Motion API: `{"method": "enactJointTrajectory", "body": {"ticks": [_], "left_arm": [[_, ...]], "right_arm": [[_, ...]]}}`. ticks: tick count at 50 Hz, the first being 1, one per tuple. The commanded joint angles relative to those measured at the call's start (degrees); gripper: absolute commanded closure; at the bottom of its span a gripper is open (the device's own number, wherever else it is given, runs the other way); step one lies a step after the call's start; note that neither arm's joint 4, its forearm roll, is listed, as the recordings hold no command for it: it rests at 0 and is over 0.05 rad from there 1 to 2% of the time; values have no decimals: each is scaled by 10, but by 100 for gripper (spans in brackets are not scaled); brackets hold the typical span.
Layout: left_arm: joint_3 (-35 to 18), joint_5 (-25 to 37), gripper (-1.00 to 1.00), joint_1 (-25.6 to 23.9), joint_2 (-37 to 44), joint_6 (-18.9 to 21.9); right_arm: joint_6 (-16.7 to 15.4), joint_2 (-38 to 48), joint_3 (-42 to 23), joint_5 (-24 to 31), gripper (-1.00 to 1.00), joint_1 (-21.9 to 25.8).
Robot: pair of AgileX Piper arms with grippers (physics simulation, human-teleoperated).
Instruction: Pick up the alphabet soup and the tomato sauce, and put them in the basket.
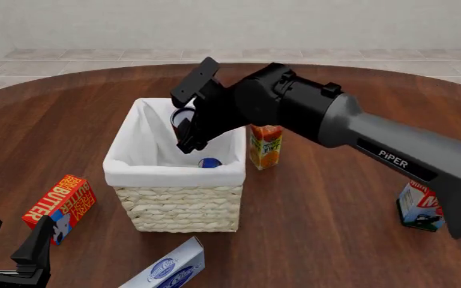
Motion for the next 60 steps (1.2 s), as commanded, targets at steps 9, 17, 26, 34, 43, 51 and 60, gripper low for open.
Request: {"method": "enactJointTrajectory", "body": {"ticks": [9, 17, 26, 34, 43, 51, 60], "left_arm": [[0, 0, -100, 0, 0, 0], [0, 0, -100, 0, 0, 0], [0, 0, -100, 0, 0, 0], [0, 0, -100, 0, 0, 0], [0, 0, -100, 0, 0, 0], [0, 0, -100, 0, 0, 0], [0, 0, -100, 0, 0, 0]], "right_arm": [[9, 25, -32, 7, 100, 1], [10, 33, -43, 10, 100, 3], [9, 33, -43, 10, -100, -1], [10, 32, -43, 10, -100, -1], [9, 27, -40, 10, -100, 1], [8, 24, -38, 11, -100, 1], [5, 6, -31, 13, -100, 2]]}}
